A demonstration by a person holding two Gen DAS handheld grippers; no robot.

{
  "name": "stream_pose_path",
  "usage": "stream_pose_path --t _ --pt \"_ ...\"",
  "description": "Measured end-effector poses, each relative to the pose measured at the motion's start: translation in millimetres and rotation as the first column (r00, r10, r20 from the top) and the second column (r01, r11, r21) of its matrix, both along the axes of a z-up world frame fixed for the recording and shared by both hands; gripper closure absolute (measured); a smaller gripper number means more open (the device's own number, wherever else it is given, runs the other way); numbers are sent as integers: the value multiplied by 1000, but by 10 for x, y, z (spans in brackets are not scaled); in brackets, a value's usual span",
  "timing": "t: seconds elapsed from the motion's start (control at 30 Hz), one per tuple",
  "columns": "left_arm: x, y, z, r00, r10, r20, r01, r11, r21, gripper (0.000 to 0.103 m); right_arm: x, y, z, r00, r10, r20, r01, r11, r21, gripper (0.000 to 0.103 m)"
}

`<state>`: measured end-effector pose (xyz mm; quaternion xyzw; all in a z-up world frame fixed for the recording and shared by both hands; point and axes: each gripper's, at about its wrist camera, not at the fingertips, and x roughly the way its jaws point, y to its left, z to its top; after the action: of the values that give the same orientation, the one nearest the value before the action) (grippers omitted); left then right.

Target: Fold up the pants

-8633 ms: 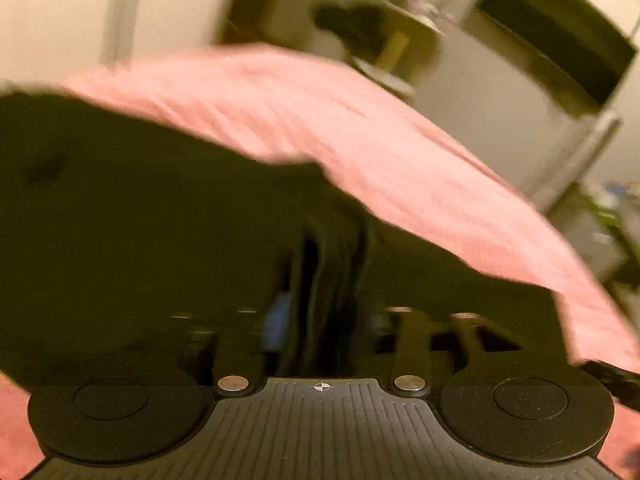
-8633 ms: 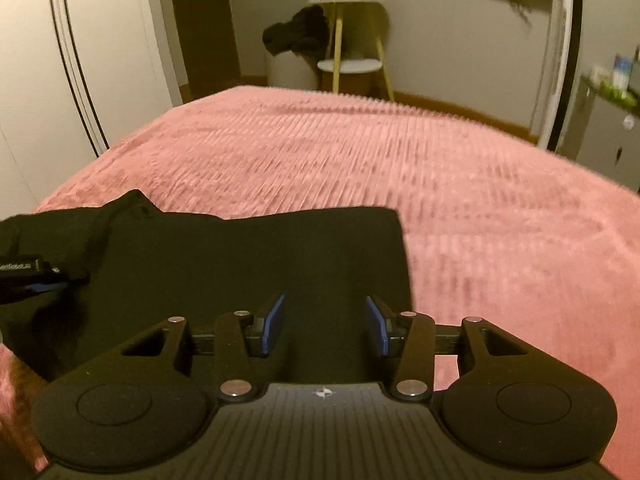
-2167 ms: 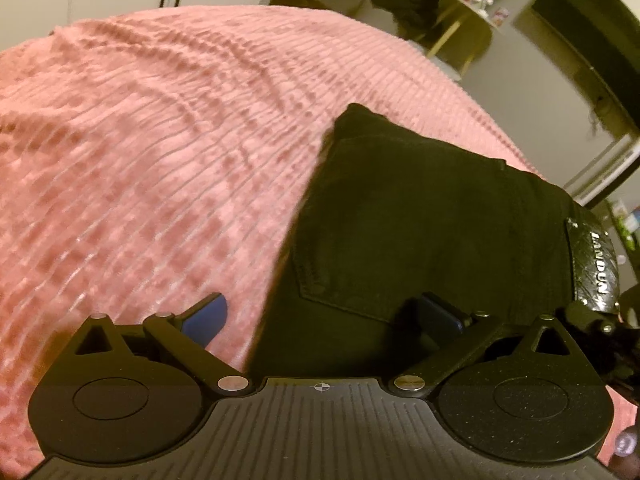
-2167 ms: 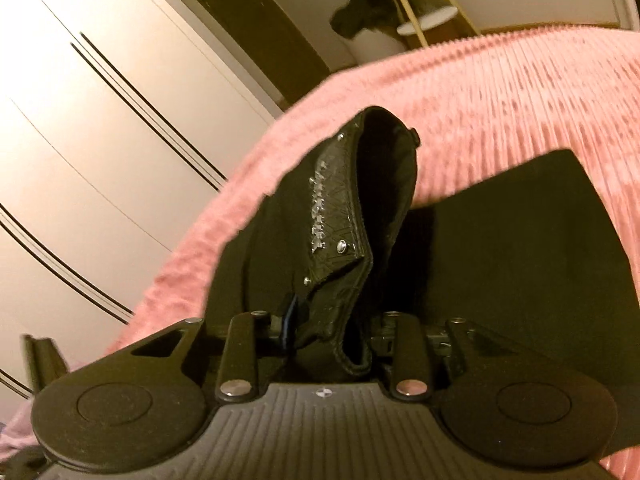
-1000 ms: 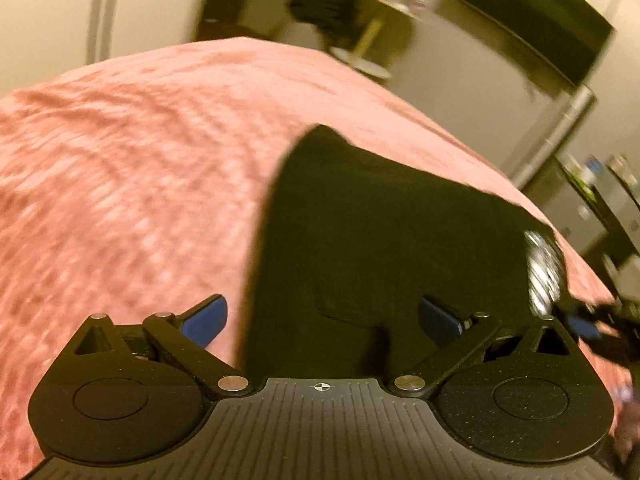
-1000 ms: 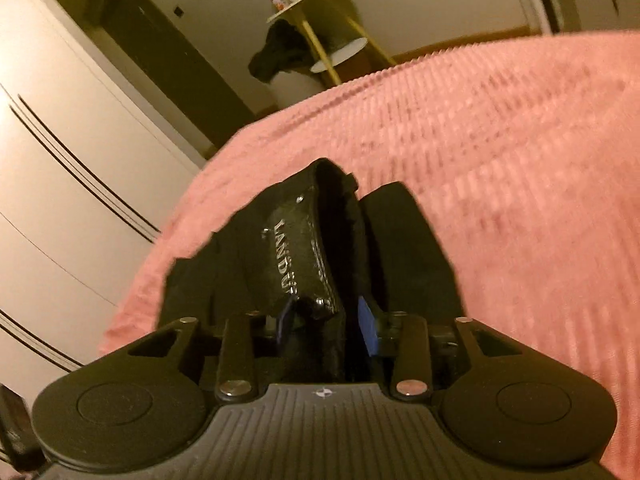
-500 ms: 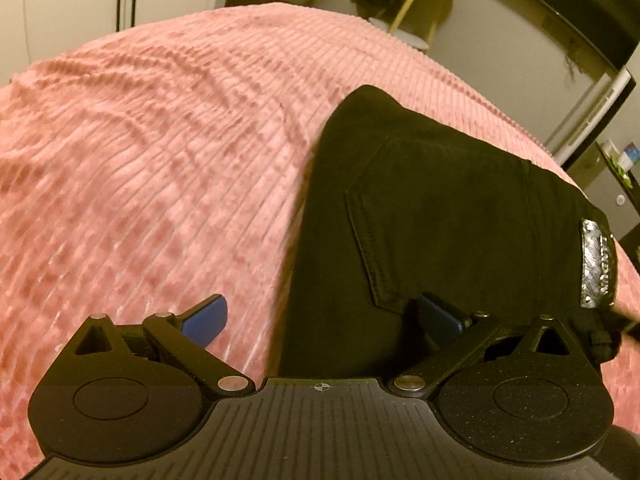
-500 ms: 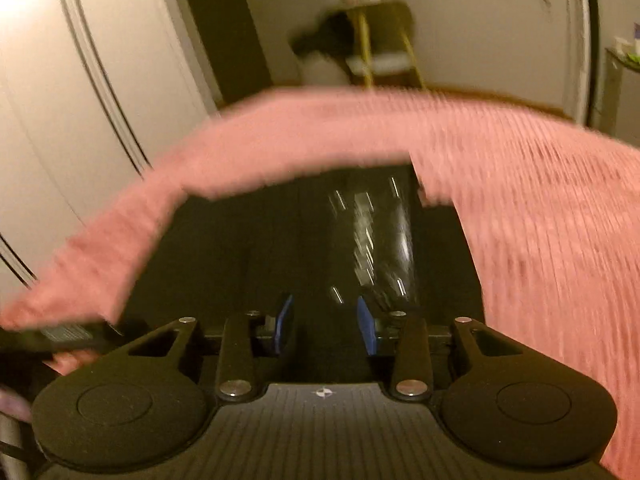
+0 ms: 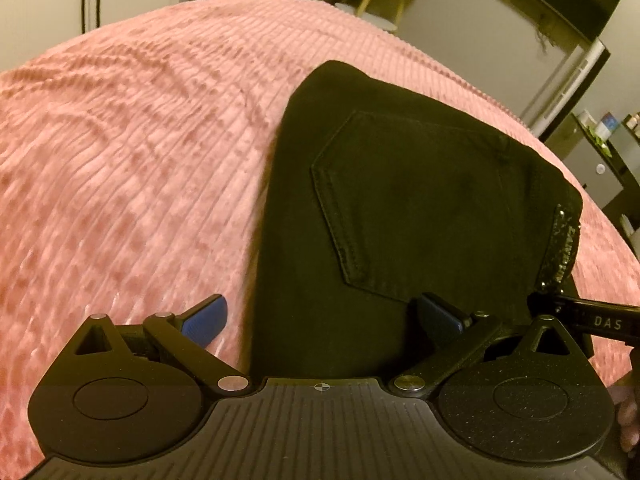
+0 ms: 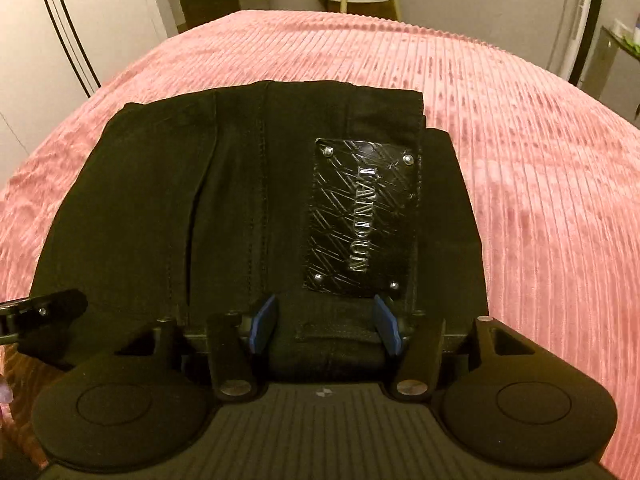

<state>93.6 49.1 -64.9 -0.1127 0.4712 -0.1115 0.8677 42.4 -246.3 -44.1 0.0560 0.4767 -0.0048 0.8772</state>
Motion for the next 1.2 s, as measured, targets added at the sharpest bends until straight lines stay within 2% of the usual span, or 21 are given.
stream_pose_path --t 0.1,0.27,0.5,0.53,0.63,0.7,0.73,0.8,0.83,0.87,0.93,1.0,1.07,1.2 --pt "-4 6 9 1000 0 1 0 1000 2 0 2 46 -11 1000 -1 -4 1 1000 -32 46" --pt "-25 15 31 1000 4 10 -4 1000 8 0 14 45 -29 1000 -16 -6 16 1000 -19 45" --pt "-82 72 135 996 39 85 -42 999 25 0 86 73 76 998 -50 -27 49 998 -29 44" --pt "-89 93 145 994 50 95 -52 998 25 0 73 88 135 998 -60 -16 60 998 -29 36" --pt "-97 153 177 988 81 133 -84 996 16 0 -27 187 437 991 -27 131 24 999 24 35" --pt "-72 163 186 985 89 149 -91 996 8 0 -6 268 599 974 -8 228 14 1000 -23 35" --pt "-63 159 189 983 89 158 -91 996 2 0 36 311 654 961 10 276 8 998 -64 36" --pt "-56 129 193 981 77 177 -79 997 5 0 198 351 676 948 32 316 4 994 -111 46" --pt "-57 108 193 980 68 186 -72 997 17 0 312 333 649 946 26 322 6 995 -98 62" --pt "-57 86 188 979 55 195 -63 997 34 0 438 297 602 950 13 311 12 997 -79 69" --pt "-45 64 162 979 41 199 -56 996 69 0 643 251 439 961 -8 275 35 995 -95 75" --pt "-34 65 158 979 42 199 -58 995 77 0 777 185 225 973 2 229 26 993 -118 76" --pt "-35 82 192 973 48 225 -66 995 71 0 815 85 -22 981 3 194 13 996 -84 76" --pt "39 -20 380 945 15 326 -37 997 62 0 693 -8 -142 964 21 266 -6 998 -58 76"
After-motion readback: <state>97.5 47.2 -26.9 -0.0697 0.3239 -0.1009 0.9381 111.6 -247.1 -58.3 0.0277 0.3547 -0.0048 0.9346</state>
